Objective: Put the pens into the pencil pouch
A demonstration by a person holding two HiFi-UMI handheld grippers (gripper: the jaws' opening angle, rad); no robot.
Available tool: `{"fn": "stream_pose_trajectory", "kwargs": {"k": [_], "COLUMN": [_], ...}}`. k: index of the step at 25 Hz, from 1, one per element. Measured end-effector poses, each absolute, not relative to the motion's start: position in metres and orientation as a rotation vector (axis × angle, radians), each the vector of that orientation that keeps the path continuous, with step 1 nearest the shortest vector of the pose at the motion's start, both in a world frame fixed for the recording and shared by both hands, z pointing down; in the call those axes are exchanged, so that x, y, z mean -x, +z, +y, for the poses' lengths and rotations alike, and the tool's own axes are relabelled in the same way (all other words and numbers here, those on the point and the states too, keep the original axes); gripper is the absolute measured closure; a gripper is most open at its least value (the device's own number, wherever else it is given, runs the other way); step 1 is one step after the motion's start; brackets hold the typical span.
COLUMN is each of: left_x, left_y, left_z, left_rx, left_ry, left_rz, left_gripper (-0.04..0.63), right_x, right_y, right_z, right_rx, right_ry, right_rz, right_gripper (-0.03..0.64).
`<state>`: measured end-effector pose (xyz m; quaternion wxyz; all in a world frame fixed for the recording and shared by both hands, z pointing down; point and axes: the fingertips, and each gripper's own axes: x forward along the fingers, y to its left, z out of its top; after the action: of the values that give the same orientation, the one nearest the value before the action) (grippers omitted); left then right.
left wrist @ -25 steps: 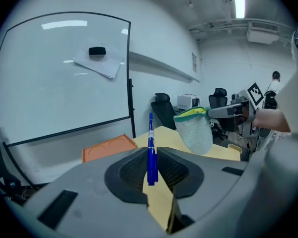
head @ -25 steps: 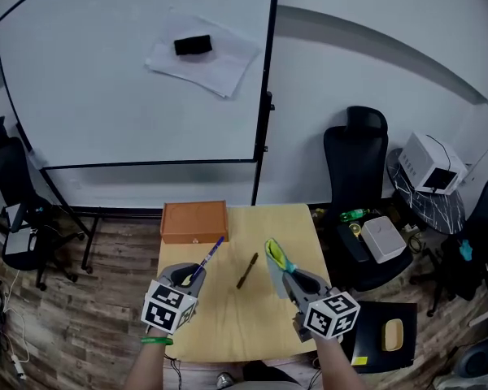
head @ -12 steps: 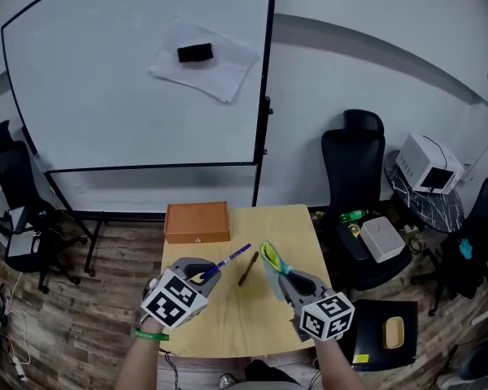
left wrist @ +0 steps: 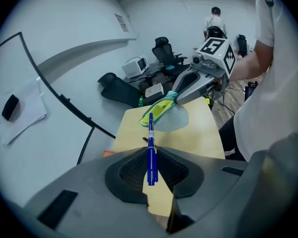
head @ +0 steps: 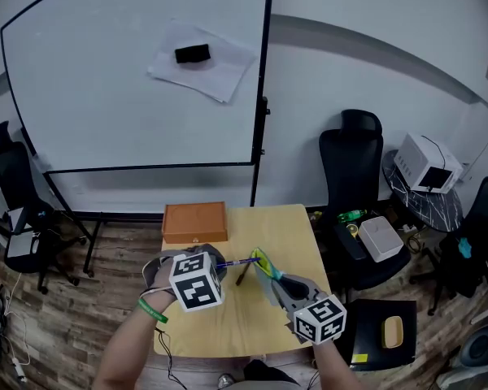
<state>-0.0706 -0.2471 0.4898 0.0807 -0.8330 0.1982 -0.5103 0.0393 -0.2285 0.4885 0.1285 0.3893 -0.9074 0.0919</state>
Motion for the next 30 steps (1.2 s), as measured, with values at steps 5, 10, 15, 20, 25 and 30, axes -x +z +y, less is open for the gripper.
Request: {"fn": "stream_pose_trajectory", "kwargs": {"k": [5, 10, 15, 20, 25, 30], "left_x": [0.069, 0.066, 0.059, 0.046, 0.033, 0.022], "left_y": [0.505, 0.52, 0.535, 0.554, 0.567, 0.575], "left_z": [-0.248, -0.237, -0.226, -0.215, -0.205, -0.203], "left_rx": [2.414, 2.38, 2.392, 2.424, 2.45, 2.5], "left_ry": [-1.659, -1.762, -1.816, -1.819, -1.811, -1.776], "left_rz": [0.431, 0.264, 0.103, 0.026, -0.025, -0.006], "left_gripper": [0.534, 0.534, 0.534, 0.534, 0.534, 0.534], "right_x": [-0.035, -0.033, -0.025, -0.014, -0.001, 0.014], "right_y": [0.493, 0.5, 0.512, 0.517, 0.522, 0.519], "right_z": [-0.226, -0.221, -0.211, -0.2, -0.188, -0.174], "right_rx": [-1.079, -1.002, -0.89, -0.724, -0.599, -0.493], "right_ry": [0.23, 0.195, 0.203, 0.169, 0.157, 0.159], "right_rz": [-2.621, -2.594, -2.582, -2.575, -2.579, -2.623], "right_gripper": [0.578, 0.578, 0.578, 0.578, 0.578, 0.578]}}
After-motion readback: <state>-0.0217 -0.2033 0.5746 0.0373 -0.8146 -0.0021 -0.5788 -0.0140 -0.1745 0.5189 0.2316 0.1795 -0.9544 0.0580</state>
